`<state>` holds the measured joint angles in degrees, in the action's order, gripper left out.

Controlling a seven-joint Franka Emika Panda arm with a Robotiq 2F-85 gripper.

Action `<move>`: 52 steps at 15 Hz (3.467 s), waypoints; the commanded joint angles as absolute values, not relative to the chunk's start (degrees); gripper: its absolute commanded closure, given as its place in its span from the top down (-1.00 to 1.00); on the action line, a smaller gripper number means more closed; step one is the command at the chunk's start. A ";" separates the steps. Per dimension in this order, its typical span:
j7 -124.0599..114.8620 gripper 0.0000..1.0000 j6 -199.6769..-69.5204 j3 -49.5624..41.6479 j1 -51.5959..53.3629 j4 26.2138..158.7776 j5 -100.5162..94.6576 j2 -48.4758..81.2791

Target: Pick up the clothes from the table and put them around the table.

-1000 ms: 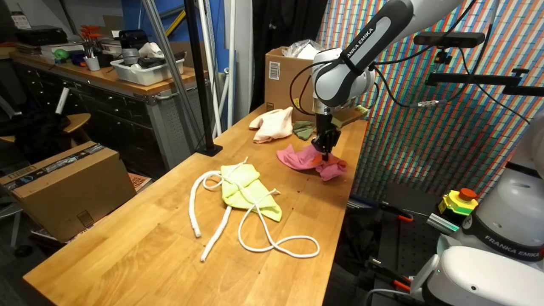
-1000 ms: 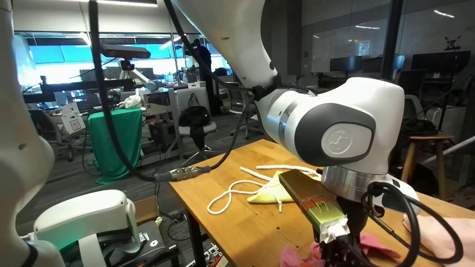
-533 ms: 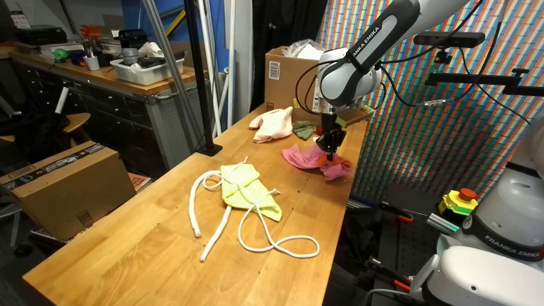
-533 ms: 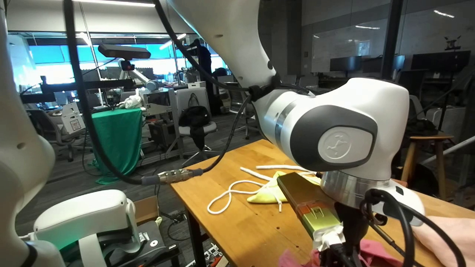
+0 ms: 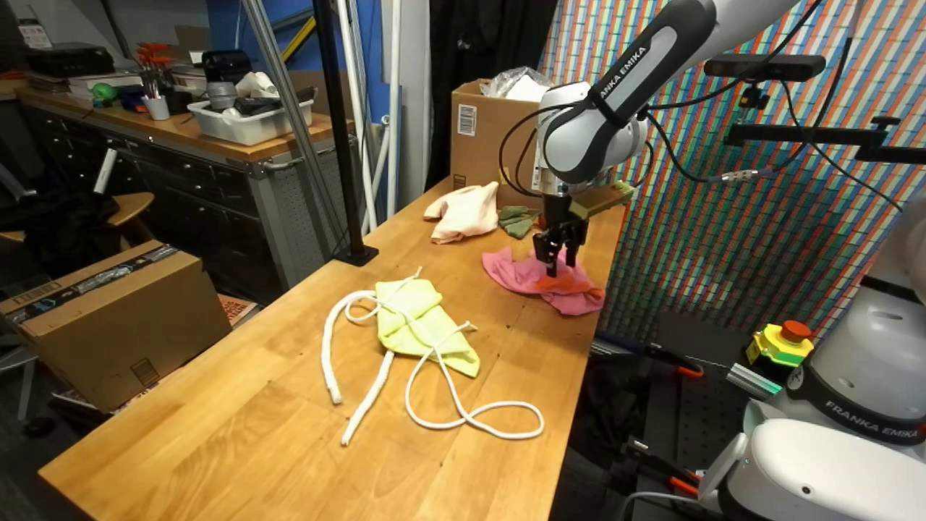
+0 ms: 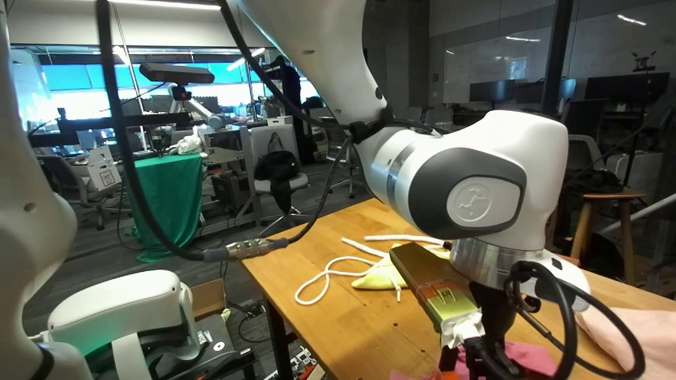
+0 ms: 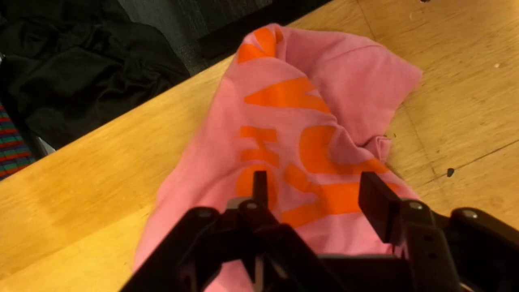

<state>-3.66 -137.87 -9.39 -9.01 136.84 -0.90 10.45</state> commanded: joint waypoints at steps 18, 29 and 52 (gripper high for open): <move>-2.60 1.00 -150.52 0.43 3.15 136.82 -12.17 8.96; 13.69 1.00 -158.03 5.74 2.36 133.39 -1.92 14.16; 8.81 1.00 -164.38 1.14 4.90 120.15 -11.80 29.32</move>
